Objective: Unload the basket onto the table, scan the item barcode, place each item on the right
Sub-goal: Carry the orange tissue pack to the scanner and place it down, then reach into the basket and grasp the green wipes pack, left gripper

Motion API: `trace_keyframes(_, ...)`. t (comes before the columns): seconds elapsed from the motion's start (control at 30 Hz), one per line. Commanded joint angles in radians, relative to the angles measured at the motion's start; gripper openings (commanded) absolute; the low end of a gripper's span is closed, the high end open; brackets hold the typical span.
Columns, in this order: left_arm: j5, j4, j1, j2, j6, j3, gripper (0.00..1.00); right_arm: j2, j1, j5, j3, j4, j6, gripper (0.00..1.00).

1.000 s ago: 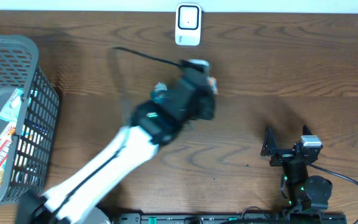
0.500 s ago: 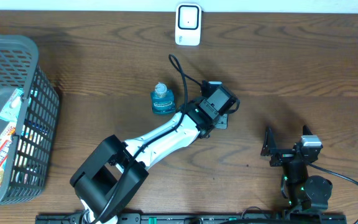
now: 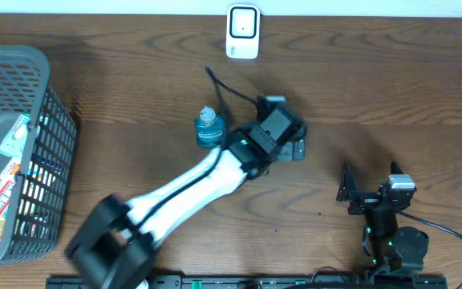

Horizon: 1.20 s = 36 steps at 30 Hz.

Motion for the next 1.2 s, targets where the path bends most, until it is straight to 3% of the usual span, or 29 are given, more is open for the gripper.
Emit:
trace_keyframes(0.0, -0.082, -0.055, 0.024, -0.165, 0.077, 0.103, 0.98, -0.004, 0.01, -0.002, -0.002, -0.003, 0.009, 0.99)
trace_keyframes(0.2, -0.256, -0.275, 0.13, -0.375, 0.077, 0.21, 0.98, -0.004, 0.01, -0.002, -0.002, -0.003, 0.009, 0.99)
trace_keyframes(0.3, -0.317, -0.37, 0.255, -0.472, 0.073, 0.262, 0.98, -0.004, 0.01, -0.002, -0.002, -0.003, 0.009, 0.99)
trace_keyframes(0.53, -0.345, -0.437, 0.695, -0.647, -0.01, 0.294, 0.98, -0.004, 0.01, -0.002, -0.002, -0.003, 0.009, 0.99)
trace_keyframes(0.6, -0.345, -0.482, 0.897, -0.666, -0.004, 0.294, 0.98, -0.004, 0.01, -0.002, -0.002, -0.003, 0.009, 0.99)
trace_keyframes(0.83, -0.351, -0.506, 1.248, -0.604, 0.39, 0.249, 0.98, -0.004, 0.01, -0.002, -0.002, -0.003, 0.009, 0.99)
trace_keyframes(1.07, -0.337, -0.536, 1.447, -0.385, 0.428, 0.228, 0.98, -0.004, 0.01, -0.002, -0.002, -0.003, 0.009, 0.99)
trace_keyframes(1.17, -0.206, -0.467, 1.493, -0.276, 0.538, 0.228, 0.98, -0.004, 0.01, -0.002, -0.002, -0.003, 0.009, 0.99)
